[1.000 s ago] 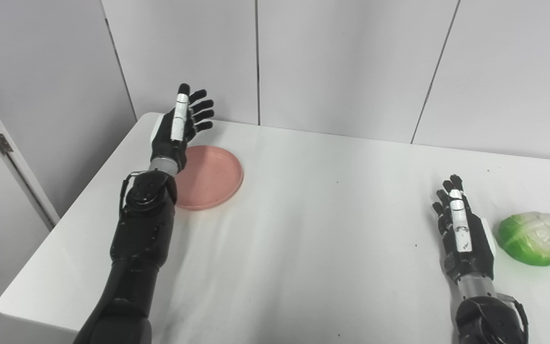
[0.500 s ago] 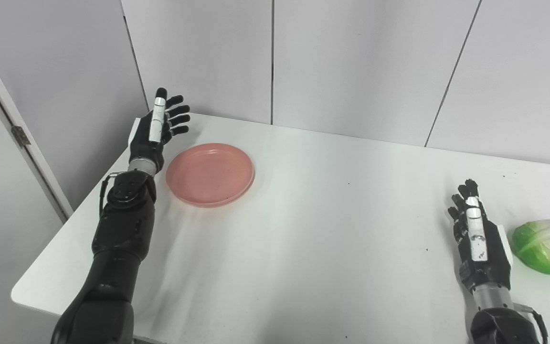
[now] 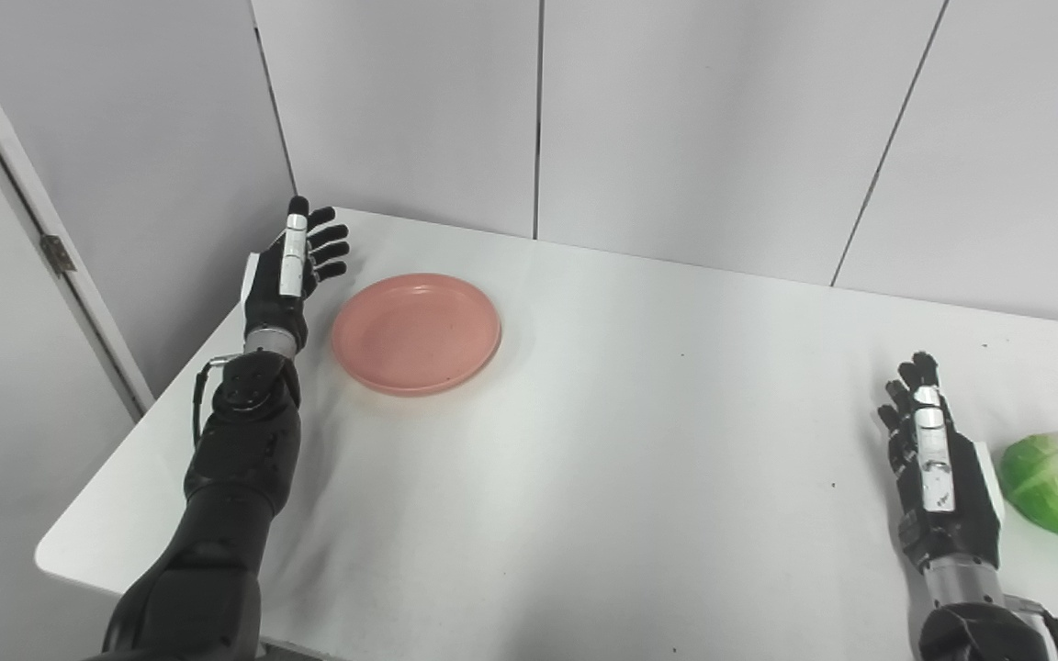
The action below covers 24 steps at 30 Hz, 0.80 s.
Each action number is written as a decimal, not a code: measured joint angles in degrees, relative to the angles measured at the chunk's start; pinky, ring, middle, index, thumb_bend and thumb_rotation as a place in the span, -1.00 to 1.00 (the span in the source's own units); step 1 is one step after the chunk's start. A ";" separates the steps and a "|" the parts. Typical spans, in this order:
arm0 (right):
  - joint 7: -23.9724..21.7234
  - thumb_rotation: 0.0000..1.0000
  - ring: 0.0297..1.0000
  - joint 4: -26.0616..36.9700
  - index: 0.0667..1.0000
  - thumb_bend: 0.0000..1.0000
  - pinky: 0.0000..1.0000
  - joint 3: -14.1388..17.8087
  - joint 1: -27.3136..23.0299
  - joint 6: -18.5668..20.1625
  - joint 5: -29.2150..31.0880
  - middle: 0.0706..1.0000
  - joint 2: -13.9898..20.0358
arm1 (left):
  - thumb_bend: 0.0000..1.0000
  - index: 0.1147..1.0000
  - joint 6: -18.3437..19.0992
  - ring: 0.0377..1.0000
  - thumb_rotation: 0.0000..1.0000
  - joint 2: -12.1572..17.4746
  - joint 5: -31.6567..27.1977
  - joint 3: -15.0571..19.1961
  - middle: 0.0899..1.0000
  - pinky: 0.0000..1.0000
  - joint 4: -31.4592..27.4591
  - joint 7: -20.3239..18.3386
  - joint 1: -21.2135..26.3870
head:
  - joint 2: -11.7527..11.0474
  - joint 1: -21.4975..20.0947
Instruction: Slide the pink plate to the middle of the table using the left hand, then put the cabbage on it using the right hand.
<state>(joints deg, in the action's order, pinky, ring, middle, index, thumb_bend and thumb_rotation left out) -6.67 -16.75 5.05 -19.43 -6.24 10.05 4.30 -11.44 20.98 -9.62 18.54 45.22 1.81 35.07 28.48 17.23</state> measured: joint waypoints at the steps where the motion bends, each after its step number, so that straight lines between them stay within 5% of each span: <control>1: 0.07 0.77 1.00 0.00 1.00 0.23 1.00 0.01 0.01 0.00 -0.01 1.00 0.00 | 0.64 0.45 -0.62 0.51 1.00 -0.02 0.01 -0.01 0.48 0.50 0.18 0.01 0.00 | 0.00 0.00; 15: 0.11 0.78 1.00 1.72 1.00 0.18 1.00 -0.01 1.13 0.35 0.00 1.00 0.14 | 0.65 0.52 -3.80 0.64 1.00 -1.11 0.12 -2.45 0.58 0.67 6.90 -0.07 0.00 | 0.62 0.35; 24: 0.50 0.76 1.00 1.98 1.00 0.19 1.00 0.14 1.27 1.04 0.09 1.00 0.14 | 0.61 0.56 -9.15 0.64 1.00 -1.16 0.20 -4.69 0.59 0.70 12.07 -0.25 1.10 | 1.40 0.70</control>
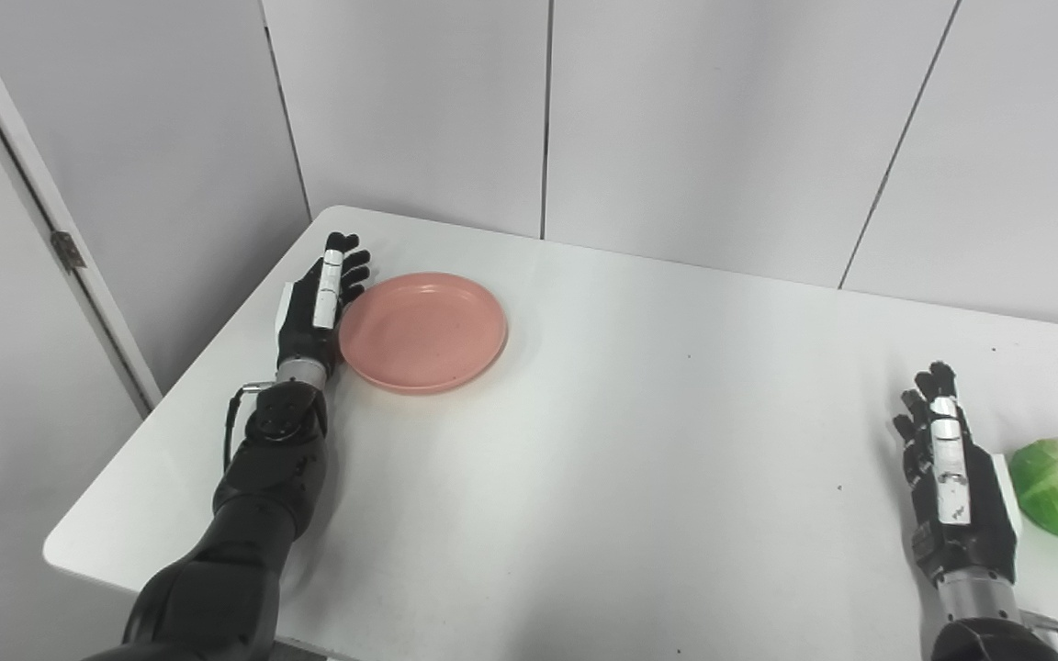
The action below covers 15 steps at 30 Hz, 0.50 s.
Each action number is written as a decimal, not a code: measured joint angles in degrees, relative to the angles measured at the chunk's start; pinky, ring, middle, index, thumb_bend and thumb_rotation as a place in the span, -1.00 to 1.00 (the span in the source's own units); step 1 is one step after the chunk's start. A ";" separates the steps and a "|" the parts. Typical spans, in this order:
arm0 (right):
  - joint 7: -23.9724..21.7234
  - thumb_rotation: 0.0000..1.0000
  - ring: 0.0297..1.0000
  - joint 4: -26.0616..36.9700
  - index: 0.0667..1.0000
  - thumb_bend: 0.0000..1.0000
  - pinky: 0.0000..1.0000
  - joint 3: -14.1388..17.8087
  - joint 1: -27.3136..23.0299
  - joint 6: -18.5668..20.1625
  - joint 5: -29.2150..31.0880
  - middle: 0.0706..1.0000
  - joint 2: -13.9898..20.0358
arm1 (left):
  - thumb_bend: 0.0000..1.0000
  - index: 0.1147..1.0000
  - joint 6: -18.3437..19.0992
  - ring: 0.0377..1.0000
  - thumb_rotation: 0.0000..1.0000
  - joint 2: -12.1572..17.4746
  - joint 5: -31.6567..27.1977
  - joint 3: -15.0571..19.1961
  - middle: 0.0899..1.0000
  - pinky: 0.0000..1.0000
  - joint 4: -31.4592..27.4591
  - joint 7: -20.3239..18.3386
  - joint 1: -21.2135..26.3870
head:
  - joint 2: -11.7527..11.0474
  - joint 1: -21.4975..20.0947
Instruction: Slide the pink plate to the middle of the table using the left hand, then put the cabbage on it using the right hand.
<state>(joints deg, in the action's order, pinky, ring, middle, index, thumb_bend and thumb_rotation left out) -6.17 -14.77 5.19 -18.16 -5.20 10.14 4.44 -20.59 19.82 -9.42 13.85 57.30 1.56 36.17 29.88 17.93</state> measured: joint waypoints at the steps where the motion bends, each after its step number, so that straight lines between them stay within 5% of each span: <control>1: 0.00 0.75 1.00 0.00 1.00 0.19 1.00 0.01 0.00 0.01 0.14 1.00 0.00 | 0.60 0.55 -0.09 0.63 1.00 -0.03 -0.09 -0.02 0.58 0.69 0.15 0.00 0.07 | 0.00 0.00; 10: 1.14 0.73 1.00 0.26 1.00 0.21 1.00 0.45 0.06 0.56 0.61 1.00 -0.23 | 0.64 0.56 1.83 0.62 1.00 -1.00 -0.08 -1.43 0.59 0.67 -1.77 0.03 0.18 | 0.44 -0.17; 15: 1.81 0.69 1.00 0.26 1.00 0.18 1.00 0.39 0.05 0.56 -0.03 1.00 -0.41 | 0.66 0.57 3.14 0.68 1.00 -4.21 -0.11 -3.08 0.62 0.75 -4.54 -0.13 0.18 | 0.62 -0.79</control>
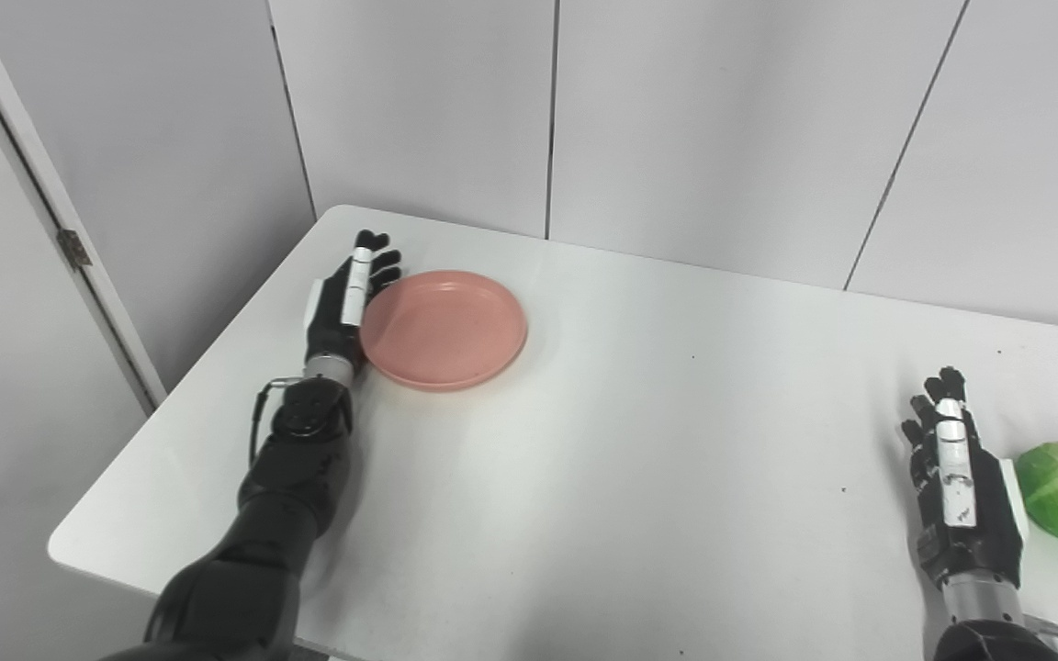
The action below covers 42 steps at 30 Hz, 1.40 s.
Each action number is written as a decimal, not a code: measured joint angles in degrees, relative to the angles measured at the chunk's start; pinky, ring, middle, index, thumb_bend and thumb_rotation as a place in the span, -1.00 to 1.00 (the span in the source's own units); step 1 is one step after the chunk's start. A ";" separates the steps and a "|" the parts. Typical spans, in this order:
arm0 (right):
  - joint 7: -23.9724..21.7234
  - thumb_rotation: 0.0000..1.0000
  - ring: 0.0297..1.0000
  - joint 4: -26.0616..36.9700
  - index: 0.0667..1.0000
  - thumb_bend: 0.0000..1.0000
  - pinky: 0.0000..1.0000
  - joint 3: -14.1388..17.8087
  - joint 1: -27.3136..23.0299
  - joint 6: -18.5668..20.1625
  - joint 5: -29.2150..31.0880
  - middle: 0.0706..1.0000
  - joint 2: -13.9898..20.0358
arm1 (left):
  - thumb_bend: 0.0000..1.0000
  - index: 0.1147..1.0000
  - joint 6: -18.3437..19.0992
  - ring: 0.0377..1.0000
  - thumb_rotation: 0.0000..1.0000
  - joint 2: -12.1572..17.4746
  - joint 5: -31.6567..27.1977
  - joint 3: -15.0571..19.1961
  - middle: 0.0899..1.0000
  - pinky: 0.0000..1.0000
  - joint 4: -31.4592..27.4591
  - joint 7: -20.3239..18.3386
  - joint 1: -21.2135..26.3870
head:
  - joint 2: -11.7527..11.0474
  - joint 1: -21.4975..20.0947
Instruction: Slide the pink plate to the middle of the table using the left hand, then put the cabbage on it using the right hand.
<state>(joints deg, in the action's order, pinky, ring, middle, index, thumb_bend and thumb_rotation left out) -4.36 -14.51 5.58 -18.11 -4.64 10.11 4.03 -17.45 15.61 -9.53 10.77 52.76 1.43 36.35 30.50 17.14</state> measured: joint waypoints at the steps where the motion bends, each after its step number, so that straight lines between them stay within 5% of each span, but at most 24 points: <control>1: 0.08 0.69 1.00 0.01 1.00 0.19 1.00 0.03 -0.01 0.00 0.00 1.00 -0.15 | 0.69 0.57 0.07 0.68 1.00 -0.72 -0.05 -0.05 0.62 0.75 -0.32 -0.09 0.00 | 0.09 -0.09; 14: -0.17 0.71 1.00 0.72 1.00 0.30 1.00 -0.73 0.30 1.84 0.29 1.00 -0.79 | 0.67 0.64 6.69 0.75 1.00 -8.55 1.34 -3.69 0.66 0.85 -10.38 -1.26 -1.34 | 0.97 -2.11; 23: 0.38 0.66 1.00 -0.17 1.00 0.43 1.00 -1.36 -0.58 1.85 -1.03 1.00 -1.11 | 0.54 0.74 6.84 0.81 1.00 -12.80 1.10 -4.60 0.75 0.91 -13.07 -2.72 -3.08 | 2.99 -10.72; 28: 2.28 0.61 1.00 -0.05 1.00 0.39 1.00 -1.54 -0.46 1.84 -2.21 1.00 -3.00 | 0.51 0.71 5.97 0.80 1.00 -15.21 -0.18 -4.78 0.76 0.98 -13.95 -4.43 -3.98 | 4.04 -19.58; 42: 3.81 0.64 1.00 -3.55 1.00 0.21 1.00 -2.75 -3.00 1.57 -4.13 1.00 -5.60 | 0.50 0.79 4.28 0.81 1.00 -18.62 1.67 -7.16 0.81 0.83 -15.19 -3.72 -5.03 | 4.57 -29.79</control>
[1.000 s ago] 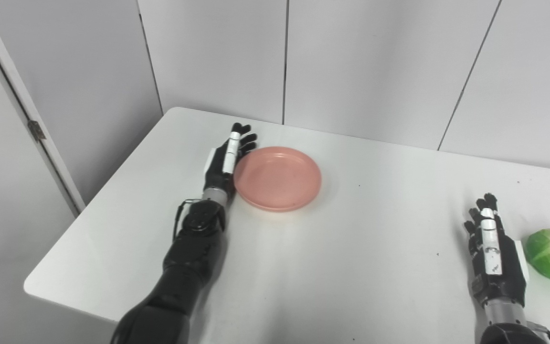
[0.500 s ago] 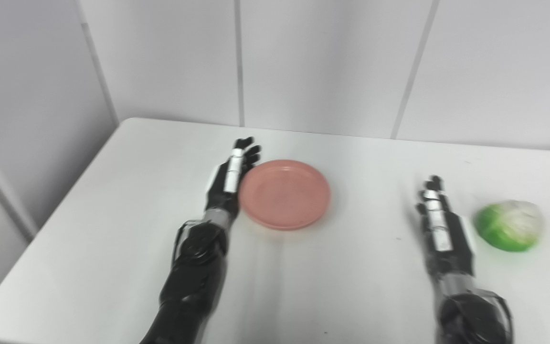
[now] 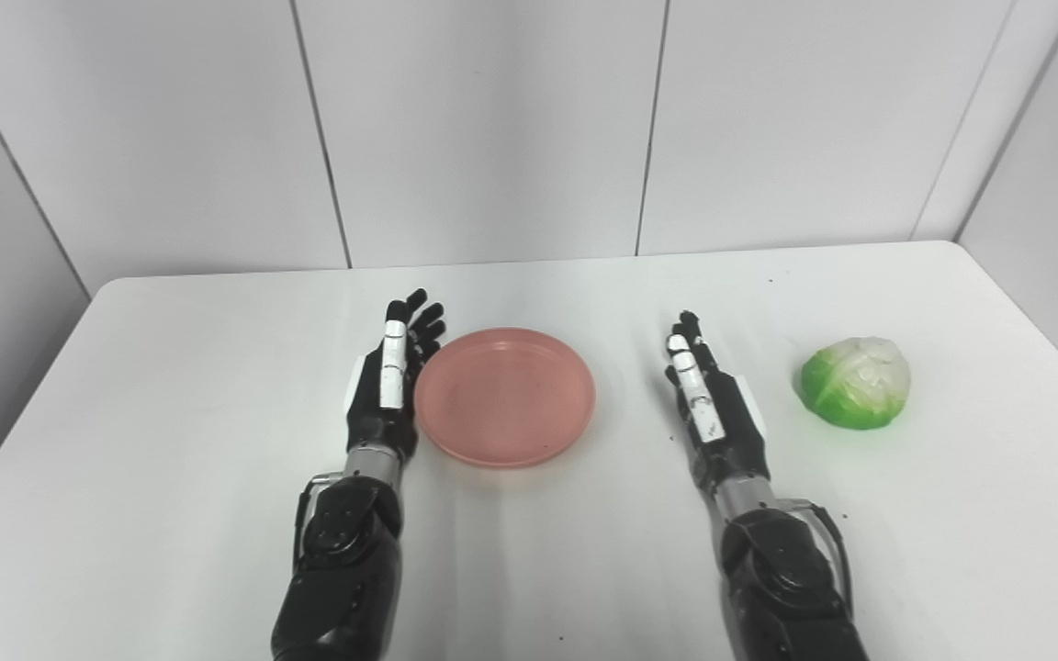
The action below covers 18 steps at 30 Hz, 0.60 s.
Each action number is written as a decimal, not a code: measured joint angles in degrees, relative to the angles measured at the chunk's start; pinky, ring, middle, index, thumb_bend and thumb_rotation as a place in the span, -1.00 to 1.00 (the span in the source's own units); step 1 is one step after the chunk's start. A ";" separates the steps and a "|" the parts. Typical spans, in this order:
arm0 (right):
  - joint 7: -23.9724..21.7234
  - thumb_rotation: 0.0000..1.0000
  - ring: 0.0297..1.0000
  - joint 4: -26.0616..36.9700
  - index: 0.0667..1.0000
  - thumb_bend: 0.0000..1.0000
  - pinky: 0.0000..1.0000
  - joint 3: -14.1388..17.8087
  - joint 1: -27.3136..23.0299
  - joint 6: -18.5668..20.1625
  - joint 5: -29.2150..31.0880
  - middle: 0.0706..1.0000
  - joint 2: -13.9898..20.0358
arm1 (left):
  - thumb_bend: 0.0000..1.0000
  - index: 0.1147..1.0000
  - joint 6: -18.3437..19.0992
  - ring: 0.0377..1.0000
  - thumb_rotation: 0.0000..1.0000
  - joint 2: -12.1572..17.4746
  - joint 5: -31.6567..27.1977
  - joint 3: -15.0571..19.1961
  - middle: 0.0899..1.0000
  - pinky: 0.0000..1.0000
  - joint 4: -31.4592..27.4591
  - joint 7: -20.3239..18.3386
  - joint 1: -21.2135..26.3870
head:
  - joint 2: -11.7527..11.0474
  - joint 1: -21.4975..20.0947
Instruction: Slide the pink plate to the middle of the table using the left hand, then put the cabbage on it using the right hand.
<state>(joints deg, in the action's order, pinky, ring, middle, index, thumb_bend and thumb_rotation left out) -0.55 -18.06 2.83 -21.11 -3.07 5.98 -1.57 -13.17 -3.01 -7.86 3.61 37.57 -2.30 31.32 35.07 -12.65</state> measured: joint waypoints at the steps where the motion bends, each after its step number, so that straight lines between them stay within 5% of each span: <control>1: 0.09 0.65 1.00 -0.22 1.00 0.20 1.00 0.00 -0.13 -0.07 -0.01 1.00 -0.16 | 0.49 0.79 0.01 0.82 1.00 -0.14 0.68 -0.29 0.82 0.84 -0.72 0.22 -0.37 | 0.00 -0.26; 8: 0.34 0.51 1.00 -1.12 1.00 0.28 1.00 -0.07 -0.87 -1.60 -0.50 1.00 -0.19 | 0.37 0.80 0.00 0.84 1.00 -2.44 0.76 -1.35 0.84 0.87 -2.31 0.18 -1.43 | 0.00 -2.63; 11: 1.38 0.60 1.00 3.33 1.00 0.34 1.00 -1.31 -0.03 -0.68 -4.48 1.00 0.63 | 0.37 0.79 -1.61 0.84 1.00 -3.32 0.90 -1.68 0.84 0.90 -2.17 0.34 -1.43 | -0.09 -3.43; 15: 0.49 0.64 1.00 15.23 1.00 0.34 0.98 -5.25 -0.28 4.21 -14.71 0.99 6.98 | 0.41 0.80 -2.51 0.86 1.00 -4.10 0.79 -1.59 0.85 0.92 -1.83 0.88 -1.40 | -0.61 -3.34; 18: -3.55 0.59 0.92 21.19 0.95 0.37 0.87 -4.95 -2.12 9.53 -15.64 0.92 13.46 | 0.37 0.79 -2.57 0.84 1.00 -4.11 0.80 -1.31 0.83 0.89 -1.62 1.68 -1.40 | -0.70 -3.34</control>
<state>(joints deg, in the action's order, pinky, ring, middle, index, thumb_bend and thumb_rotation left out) -4.10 3.13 -2.12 -23.23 6.46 -9.66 11.89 -15.74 -7.12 -7.06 2.30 35.95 -0.62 29.92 34.37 -16.00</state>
